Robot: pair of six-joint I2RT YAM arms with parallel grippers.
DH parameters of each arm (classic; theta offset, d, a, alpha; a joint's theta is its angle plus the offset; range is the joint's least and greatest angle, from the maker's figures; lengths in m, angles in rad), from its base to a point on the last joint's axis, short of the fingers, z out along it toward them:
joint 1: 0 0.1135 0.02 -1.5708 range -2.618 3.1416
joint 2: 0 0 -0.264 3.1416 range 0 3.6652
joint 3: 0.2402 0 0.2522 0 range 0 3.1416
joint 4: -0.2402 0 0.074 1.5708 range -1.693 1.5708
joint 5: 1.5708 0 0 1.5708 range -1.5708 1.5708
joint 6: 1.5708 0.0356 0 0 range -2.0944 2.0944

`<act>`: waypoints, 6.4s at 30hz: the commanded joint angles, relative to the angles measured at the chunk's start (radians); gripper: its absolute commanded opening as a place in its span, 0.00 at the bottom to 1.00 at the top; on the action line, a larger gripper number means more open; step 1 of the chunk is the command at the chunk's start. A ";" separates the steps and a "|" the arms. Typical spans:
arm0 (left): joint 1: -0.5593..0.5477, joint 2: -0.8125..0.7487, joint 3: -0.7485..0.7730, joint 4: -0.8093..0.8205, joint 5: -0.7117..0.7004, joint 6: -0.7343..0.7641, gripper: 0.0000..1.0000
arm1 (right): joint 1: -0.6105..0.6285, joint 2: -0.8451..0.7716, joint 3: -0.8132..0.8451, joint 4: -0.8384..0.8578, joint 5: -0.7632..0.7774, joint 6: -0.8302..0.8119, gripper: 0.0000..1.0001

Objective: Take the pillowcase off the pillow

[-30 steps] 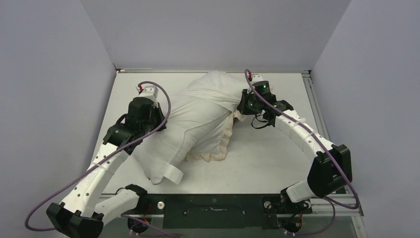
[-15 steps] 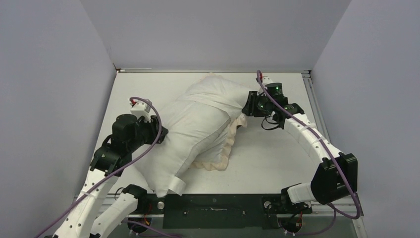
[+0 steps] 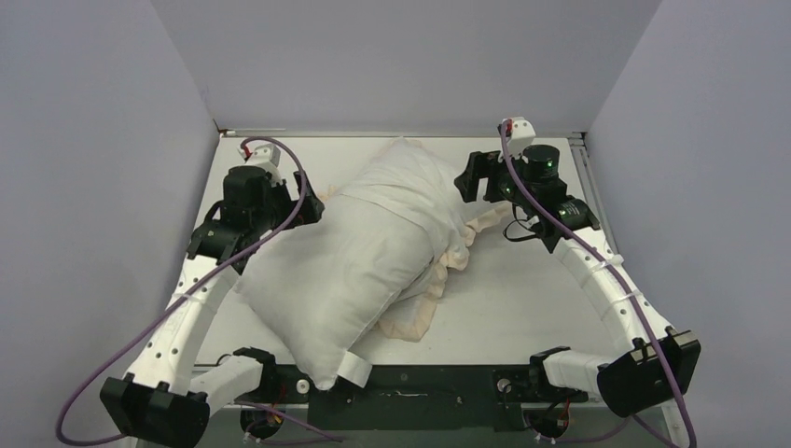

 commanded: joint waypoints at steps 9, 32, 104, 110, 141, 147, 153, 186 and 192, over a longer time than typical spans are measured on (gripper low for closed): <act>0.172 0.359 0.019 0.266 0.429 -0.185 0.94 | 0.204 0.106 0.112 0.068 0.131 -0.105 0.95; -0.164 0.058 -0.284 0.331 0.173 -0.180 0.00 | 0.442 0.641 0.716 -0.229 0.094 -0.278 0.94; -0.402 0.113 0.140 -0.050 -0.383 0.153 0.90 | 0.101 0.331 0.279 0.094 0.034 0.102 0.76; -0.573 0.181 0.140 -0.064 -0.440 0.172 0.95 | 0.136 0.252 0.168 0.050 0.057 0.080 0.87; -0.586 0.339 0.003 0.005 -0.538 0.054 0.00 | 0.283 0.238 -0.086 -0.147 0.074 -0.044 0.59; -0.547 0.285 -0.007 -0.021 -0.557 0.051 0.00 | 0.283 0.269 -0.056 -0.160 0.171 -0.042 0.17; -0.464 0.185 -0.029 -0.064 -0.613 0.055 0.00 | 0.240 0.251 -0.004 -0.192 0.324 -0.024 0.05; -0.210 -0.150 -0.187 0.071 -0.332 0.097 0.00 | 0.463 0.207 0.088 0.016 0.079 0.176 0.44; -0.211 -0.158 -0.193 0.076 -0.325 0.100 0.00 | 0.531 0.295 0.064 0.058 0.099 0.244 0.67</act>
